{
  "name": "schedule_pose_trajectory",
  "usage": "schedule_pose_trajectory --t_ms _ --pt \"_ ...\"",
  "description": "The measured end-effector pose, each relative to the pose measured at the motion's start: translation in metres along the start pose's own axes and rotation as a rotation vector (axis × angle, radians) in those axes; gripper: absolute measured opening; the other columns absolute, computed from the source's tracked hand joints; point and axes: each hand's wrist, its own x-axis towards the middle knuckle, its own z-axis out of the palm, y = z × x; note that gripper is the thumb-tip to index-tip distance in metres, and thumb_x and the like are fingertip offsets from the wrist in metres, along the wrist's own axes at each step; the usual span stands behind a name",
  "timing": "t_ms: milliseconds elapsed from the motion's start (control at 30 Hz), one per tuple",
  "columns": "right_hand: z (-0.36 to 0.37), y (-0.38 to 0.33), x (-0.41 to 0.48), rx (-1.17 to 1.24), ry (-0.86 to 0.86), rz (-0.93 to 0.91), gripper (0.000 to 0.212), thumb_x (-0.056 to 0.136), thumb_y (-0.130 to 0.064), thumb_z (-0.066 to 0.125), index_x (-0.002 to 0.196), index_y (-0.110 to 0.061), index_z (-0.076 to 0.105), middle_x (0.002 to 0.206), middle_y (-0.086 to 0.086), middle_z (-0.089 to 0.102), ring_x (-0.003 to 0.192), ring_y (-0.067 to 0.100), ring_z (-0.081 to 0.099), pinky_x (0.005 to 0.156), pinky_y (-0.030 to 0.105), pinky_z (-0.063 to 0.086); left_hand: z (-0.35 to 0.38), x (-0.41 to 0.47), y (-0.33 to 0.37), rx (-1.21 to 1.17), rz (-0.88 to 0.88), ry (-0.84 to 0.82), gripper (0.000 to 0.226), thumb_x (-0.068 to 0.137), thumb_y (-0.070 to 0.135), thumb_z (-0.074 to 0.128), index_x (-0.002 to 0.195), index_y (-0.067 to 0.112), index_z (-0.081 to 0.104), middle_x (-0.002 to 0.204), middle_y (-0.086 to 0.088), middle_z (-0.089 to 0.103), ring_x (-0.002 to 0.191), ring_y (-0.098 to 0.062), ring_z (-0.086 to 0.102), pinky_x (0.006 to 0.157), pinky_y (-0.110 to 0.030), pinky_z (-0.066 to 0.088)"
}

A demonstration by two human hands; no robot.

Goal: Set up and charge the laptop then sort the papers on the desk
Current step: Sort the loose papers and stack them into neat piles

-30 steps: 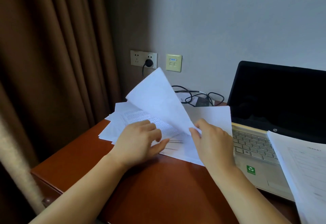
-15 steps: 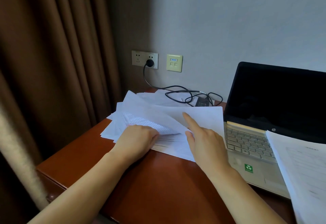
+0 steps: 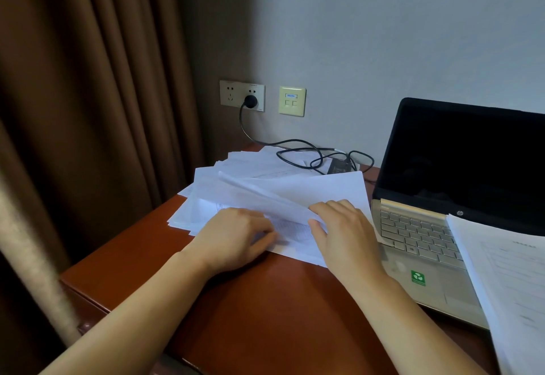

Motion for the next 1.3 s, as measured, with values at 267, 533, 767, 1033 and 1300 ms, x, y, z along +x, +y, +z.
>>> schedule_pose_trajectory --t_ms 267,533,767,1033,1300 --pt "0.000 0.001 -0.005 0.122 -0.136 0.045 0.008 0.088 -0.014 0.070 0.095 -0.017 0.074 0.087 -0.004 0.064 0.086 0.023 0.057 0.070 0.033 0.046 -0.001 0.003 -0.005 0.149 0.085 0.177 0.023 0.085 0.031 0.055 0.075 0.029 0.075 0.070 0.008 0.068 0.067 -0.017 0.062 0.062 -0.028 0.052" --pt "-0.009 -0.008 -0.003 0.161 -0.343 0.112 0.025 0.097 -0.039 0.054 0.117 -0.026 0.063 0.110 -0.011 0.064 0.107 0.016 0.055 0.081 0.029 0.042 -0.005 0.003 -0.004 0.144 0.089 0.387 0.019 0.096 0.025 0.058 0.089 0.017 0.074 0.086 0.002 0.072 0.071 -0.022 0.063 0.062 -0.034 0.052" --pt "-0.014 -0.012 0.004 -0.128 -0.251 0.261 0.021 0.103 -0.031 0.045 0.092 -0.025 0.063 0.068 0.000 0.058 0.069 0.033 0.052 0.054 0.033 0.029 -0.015 0.005 0.008 0.321 0.070 0.650 0.023 0.085 0.027 0.075 0.092 0.018 0.055 0.097 -0.002 0.051 0.086 -0.026 0.047 0.073 -0.032 0.027" --pt "-0.013 -0.008 0.005 -0.107 -0.197 0.349 0.028 0.103 -0.034 0.041 0.086 -0.019 0.057 0.068 0.003 0.056 0.067 0.031 0.043 0.056 0.033 0.031 0.001 0.004 0.001 0.226 -0.092 -0.020 0.056 0.085 0.062 0.036 0.100 0.025 0.075 0.100 0.009 0.074 0.095 -0.018 0.066 0.076 -0.031 0.055" --pt "-0.002 -0.007 0.001 0.126 -0.200 0.112 0.015 0.097 -0.021 0.056 0.097 -0.022 0.071 0.091 -0.006 0.070 0.084 0.021 0.063 0.072 0.034 0.050 0.012 0.006 -0.013 0.322 -0.037 0.026 0.009 0.083 0.019 0.067 0.077 0.024 0.071 0.074 0.001 0.068 0.069 -0.023 0.063 0.059 -0.037 0.052"
